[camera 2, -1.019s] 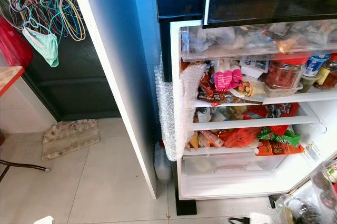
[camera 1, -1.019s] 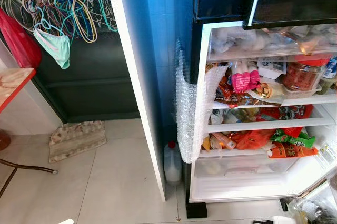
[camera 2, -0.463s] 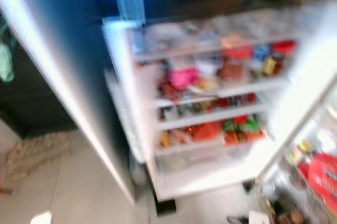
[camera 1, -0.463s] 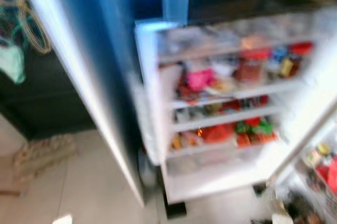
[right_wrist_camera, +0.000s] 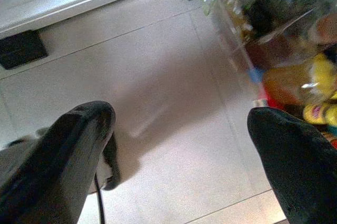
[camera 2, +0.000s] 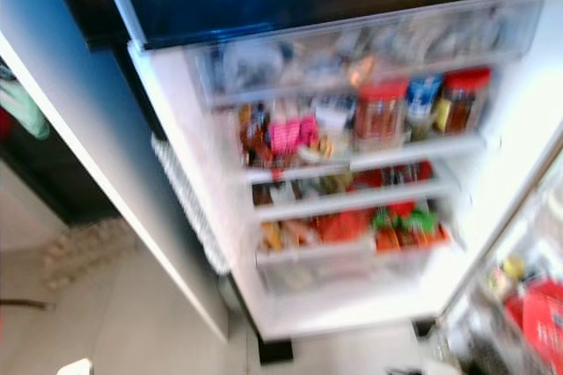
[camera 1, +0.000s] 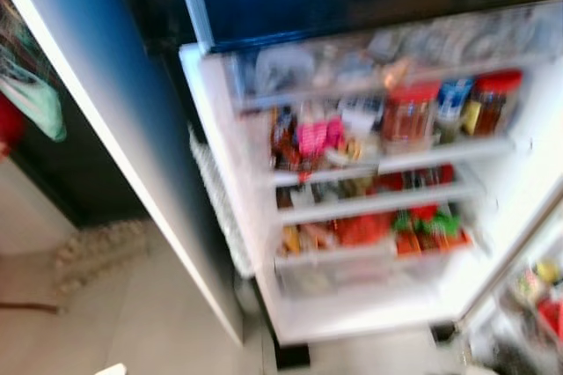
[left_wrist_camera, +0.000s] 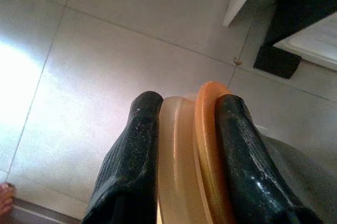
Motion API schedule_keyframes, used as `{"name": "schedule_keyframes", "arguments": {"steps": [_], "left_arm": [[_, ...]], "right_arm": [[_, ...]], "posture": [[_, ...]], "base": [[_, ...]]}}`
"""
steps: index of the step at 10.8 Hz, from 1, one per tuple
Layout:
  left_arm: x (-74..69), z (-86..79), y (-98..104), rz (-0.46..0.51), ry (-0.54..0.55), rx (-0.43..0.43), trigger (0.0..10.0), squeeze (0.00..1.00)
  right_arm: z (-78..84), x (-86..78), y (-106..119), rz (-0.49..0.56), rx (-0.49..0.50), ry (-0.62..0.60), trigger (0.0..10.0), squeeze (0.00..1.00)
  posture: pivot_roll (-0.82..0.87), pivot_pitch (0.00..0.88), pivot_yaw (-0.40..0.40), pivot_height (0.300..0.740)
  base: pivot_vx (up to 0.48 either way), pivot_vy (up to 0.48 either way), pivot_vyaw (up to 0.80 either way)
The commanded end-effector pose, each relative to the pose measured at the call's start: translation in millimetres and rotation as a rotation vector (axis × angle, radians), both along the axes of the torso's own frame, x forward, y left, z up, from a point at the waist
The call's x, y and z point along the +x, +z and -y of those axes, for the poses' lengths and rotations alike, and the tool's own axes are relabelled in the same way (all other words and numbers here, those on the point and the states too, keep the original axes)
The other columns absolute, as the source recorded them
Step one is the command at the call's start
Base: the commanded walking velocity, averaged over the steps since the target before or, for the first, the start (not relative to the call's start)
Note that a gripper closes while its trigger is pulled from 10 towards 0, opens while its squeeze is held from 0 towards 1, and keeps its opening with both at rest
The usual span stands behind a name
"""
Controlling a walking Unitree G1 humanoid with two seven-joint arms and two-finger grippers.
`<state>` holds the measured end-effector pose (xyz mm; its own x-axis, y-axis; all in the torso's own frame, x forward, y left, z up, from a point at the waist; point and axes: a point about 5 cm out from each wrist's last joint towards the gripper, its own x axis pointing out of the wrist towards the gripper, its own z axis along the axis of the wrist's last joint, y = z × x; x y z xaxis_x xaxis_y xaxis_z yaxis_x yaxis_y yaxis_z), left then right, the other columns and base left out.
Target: Restocking fridge
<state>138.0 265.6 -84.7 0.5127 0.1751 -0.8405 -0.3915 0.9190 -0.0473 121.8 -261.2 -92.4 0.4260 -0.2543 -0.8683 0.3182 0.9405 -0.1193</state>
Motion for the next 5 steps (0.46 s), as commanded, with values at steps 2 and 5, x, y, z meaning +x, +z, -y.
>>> {"name": "schedule_keyframes", "arguments": {"steps": [2, 5], "left_arm": [[-4.8, -3.9, -0.5, -0.023, -0.005, 0.008, 10.0, 0.0], [-4.8, -2.3, -1.1, -0.021, -0.001, 0.001, 10.0, 0.0]], "right_arm": [[-8.5, -0.9, -3.0, -0.008, 0.035, 0.004, 10.0, 0.0], [-9.3, -3.4, -4.0, -0.016, 0.035, 0.001, 10.0, 0.0]], "posture": [[-0.14, 0.0, 0.073, 0.74], [-0.13, 0.0, 0.065, 0.74]], "base": [[0.0, -0.27, 0.0], [0.0, -0.271, 0.0]]}}
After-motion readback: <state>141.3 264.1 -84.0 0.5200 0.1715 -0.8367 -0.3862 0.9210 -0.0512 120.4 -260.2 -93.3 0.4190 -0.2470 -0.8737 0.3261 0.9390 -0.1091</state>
